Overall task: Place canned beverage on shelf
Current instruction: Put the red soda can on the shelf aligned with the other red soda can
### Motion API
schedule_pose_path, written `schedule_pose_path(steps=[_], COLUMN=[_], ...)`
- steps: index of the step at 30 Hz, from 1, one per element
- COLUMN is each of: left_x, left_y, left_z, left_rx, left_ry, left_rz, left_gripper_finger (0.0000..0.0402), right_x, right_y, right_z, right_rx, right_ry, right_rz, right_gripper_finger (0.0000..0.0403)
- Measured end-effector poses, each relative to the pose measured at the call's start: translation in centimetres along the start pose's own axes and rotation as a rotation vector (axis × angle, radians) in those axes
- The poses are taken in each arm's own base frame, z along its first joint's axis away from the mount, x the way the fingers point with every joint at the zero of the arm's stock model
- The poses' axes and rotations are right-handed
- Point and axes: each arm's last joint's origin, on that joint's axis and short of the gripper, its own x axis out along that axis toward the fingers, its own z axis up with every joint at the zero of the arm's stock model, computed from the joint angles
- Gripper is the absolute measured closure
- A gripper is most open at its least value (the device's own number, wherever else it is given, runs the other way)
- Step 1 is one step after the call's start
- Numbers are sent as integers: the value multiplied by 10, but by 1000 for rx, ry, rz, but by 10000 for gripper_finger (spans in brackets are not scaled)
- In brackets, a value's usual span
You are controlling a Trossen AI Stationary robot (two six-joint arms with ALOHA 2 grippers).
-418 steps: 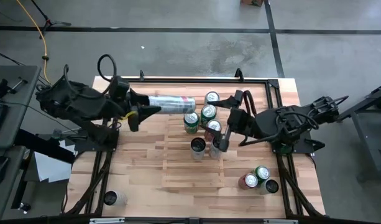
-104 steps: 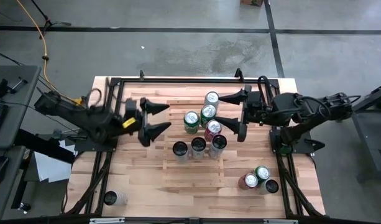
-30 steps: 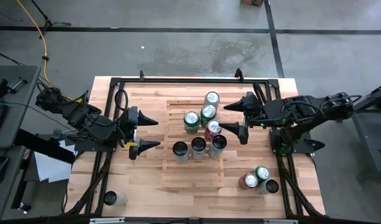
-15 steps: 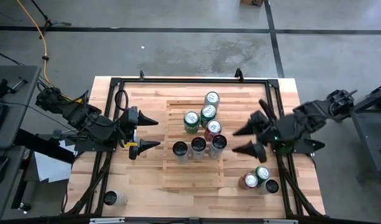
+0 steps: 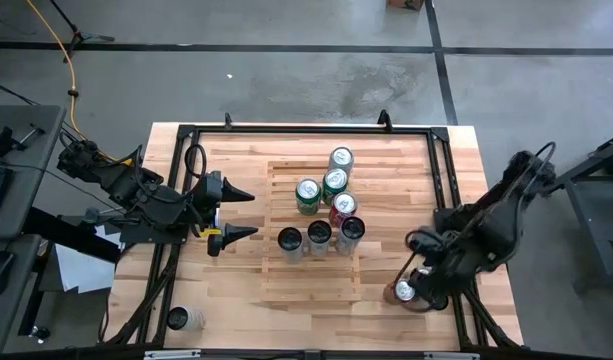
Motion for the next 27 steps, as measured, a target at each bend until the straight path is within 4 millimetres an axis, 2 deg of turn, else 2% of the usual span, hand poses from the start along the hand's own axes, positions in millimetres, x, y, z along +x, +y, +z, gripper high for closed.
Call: schedule_pose_path(steps=[3, 9, 15, 21, 27], left_x=[0, 0, 0, 0, 0], left_y=[0, 0, 0, 0, 0], left_z=[0, 0, 0, 0, 0], left_rx=[0, 0, 0, 0, -6], left_ry=[0, 0, 0, 0, 0], left_rz=[0, 0, 1, 1, 1], left_gripper_finger=[9, 9, 9, 9, 9], right_x=[20, 55, 84, 95, 98], right_y=[9, 28, 39, 42, 42], right_z=[-3, -7, -12, -13, -11], right_rx=[-10, -78, -288, -511, -697], right_ry=[29, 51, 161, 195, 134], right_rz=[-105, -196, -253, -271, -303], right_gripper_finger=[64, 64, 64, 64, 64])
